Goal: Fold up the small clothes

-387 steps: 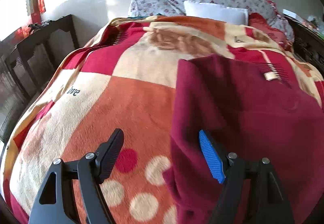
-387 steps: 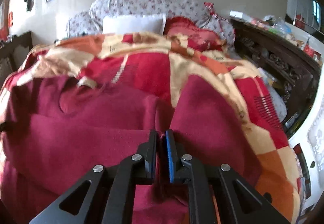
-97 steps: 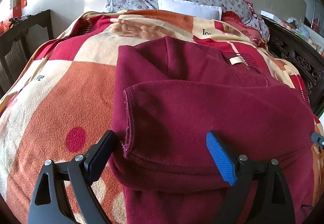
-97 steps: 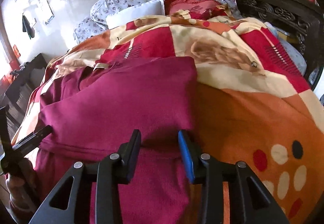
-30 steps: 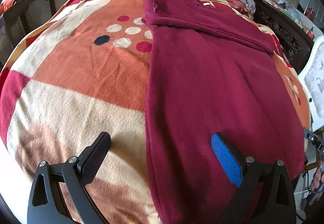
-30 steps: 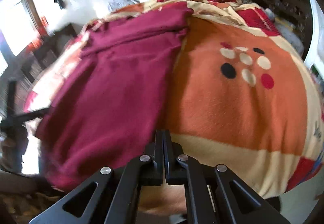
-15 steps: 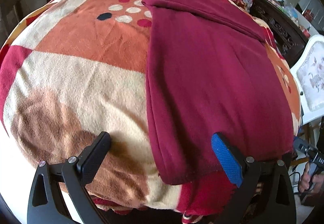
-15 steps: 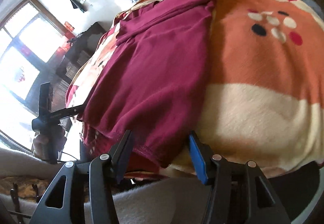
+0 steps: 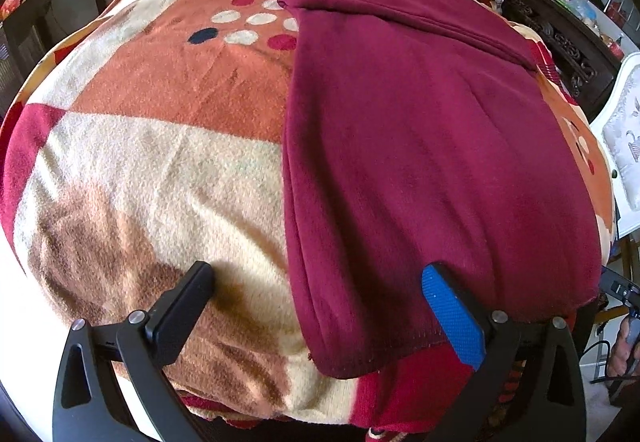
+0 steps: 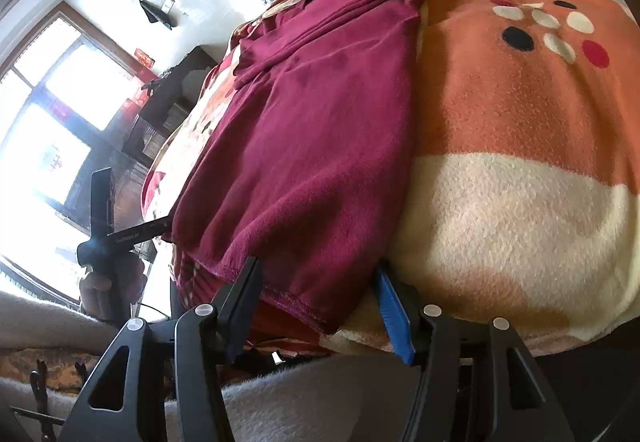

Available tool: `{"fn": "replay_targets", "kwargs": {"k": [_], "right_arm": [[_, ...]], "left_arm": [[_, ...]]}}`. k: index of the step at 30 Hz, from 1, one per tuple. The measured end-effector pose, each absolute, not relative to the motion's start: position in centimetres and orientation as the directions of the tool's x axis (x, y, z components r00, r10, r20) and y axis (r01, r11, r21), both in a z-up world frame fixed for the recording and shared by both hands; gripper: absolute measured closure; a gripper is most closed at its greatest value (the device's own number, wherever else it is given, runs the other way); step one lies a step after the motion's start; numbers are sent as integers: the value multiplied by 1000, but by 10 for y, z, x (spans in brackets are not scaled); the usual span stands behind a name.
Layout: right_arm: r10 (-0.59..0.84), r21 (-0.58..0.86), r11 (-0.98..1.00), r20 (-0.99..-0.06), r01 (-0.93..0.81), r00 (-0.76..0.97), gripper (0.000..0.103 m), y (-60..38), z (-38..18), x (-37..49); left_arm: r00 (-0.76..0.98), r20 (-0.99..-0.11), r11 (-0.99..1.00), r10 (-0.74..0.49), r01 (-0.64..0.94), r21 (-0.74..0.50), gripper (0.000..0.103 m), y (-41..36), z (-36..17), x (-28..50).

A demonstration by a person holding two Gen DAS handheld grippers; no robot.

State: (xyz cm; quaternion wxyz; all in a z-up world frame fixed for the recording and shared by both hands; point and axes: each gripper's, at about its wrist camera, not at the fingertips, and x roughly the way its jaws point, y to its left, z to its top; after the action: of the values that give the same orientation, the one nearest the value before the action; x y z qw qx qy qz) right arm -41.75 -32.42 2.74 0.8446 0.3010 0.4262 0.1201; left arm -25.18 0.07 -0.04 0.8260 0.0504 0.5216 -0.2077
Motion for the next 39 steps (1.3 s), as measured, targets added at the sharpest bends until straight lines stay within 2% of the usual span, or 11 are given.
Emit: {"fn": "replay_targets", "kwargs": {"k": [3, 6, 7, 8, 9, 11, 14, 16, 23, 30, 39], "right_arm": [[449, 590, 806, -657, 43, 605, 42, -322, 29, -418], [436, 566, 823, -668, 32, 603, 47, -320, 30, -418], [434, 559, 829, -672, 26, 601, 57, -320, 30, -418], [436, 552, 834, -676, 16, 593, 70, -319, 30, -418], [438, 547, 837, -680, 9, 589, 73, -319, 30, -418], [438, 541, 841, -680, 0, 588, 79, -320, 31, -417], [435, 532, 847, -679, -11, 591, 88, -319, 36, -413], [441, 535, 844, -656, -34, 612, 91, -320, 46, -411], [434, 535, 837, -516, -119, 738, 92, -334, 100, -398], [364, 528, 845, -447, -87, 817, 93, -362, 132, -354], [219, 447, 894, -472, 18, 854, 93, -406, 164, -249]], "left_arm": [[372, -883, 910, -286, 393, -129, 0, 0, 1, -252], [370, -882, 908, -291, 397, -133, 0, 0, 1, -253], [367, -881, 904, -299, 404, -139, 0, 0, 2, -254], [365, -878, 899, -309, 414, -144, 6, 1, 3, -255], [366, -876, 894, -314, 424, -144, 10, 1, 4, -257], [373, -864, 873, -339, 467, -141, 45, 0, 10, -264], [342, -850, 833, -400, 523, -182, 84, -4, 16, -270], [325, -850, 822, -414, 535, -196, 91, -7, 18, -268], [363, -787, 797, -499, 550, -252, 94, -5, 60, -244], [452, -731, 805, -511, 549, -223, 94, -20, 99, -198], [540, -659, 829, -524, 500, -249, 94, -65, 134, -86]]}}
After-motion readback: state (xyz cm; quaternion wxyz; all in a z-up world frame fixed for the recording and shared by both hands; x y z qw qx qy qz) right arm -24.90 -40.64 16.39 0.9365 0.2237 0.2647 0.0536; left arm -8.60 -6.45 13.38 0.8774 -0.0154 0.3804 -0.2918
